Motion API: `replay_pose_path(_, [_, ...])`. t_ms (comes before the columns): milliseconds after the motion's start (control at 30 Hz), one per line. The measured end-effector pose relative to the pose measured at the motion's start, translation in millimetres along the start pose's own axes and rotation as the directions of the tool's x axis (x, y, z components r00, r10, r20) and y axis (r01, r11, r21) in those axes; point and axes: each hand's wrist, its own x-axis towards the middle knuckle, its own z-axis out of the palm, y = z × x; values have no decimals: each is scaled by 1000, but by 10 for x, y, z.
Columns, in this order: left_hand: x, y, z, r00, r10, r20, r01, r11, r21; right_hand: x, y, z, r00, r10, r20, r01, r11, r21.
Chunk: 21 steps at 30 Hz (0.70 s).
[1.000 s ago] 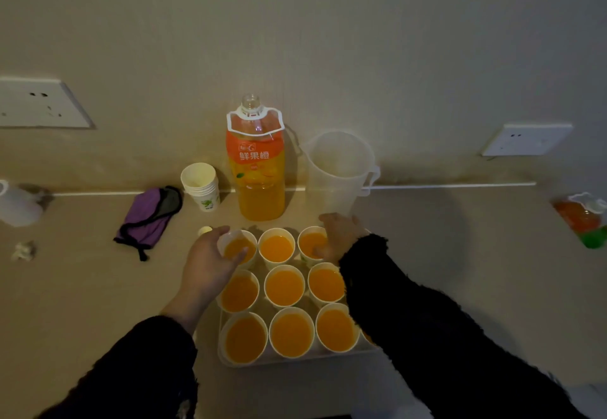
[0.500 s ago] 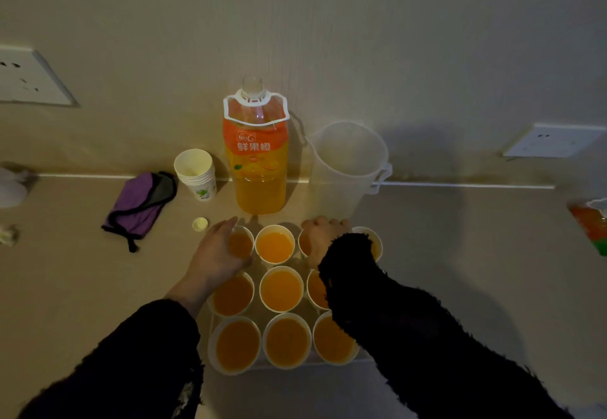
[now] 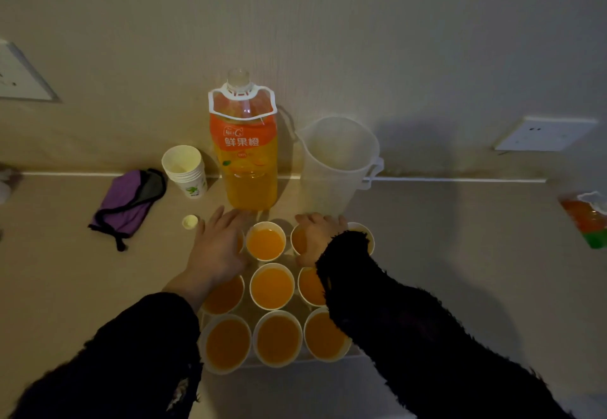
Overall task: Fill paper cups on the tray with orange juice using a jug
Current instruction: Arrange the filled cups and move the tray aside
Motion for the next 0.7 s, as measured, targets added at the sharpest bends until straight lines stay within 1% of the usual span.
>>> replay_pose_path(133, [109,145,-38,979,131,153,-157,972,172,-68,84,-103,997,-4,-73,10,996,92])
replay_pose_path(200, [164,174,-33,968,151,199,-197,952,234,-110,163,-177,994,19,-110,-3,990,144])
replay_pose_path(267, [206,188,-13,961,160,224,-217,942,257,-147,252,-220,988,67,-138,-35,975,218])
replay_pose_path(367, [248,194,3,954,181,238,-245,931,270,-177,373,-216,970,158,-185,-81,927,366])
replay_pose_path(467, [254,197,0,951,183,249,-251,926,281,-196,480,-193,963,217,-161,-126,887,443])
replay_pose_path(567, [251,182,28,958,190,214,-247,928,280,-231,551,-181,955,250,-161,-152,877,456])
replay_pose_path(700, [254,183,51,966,185,183,-228,939,257,-273,564,-168,955,256,-148,-169,884,436])
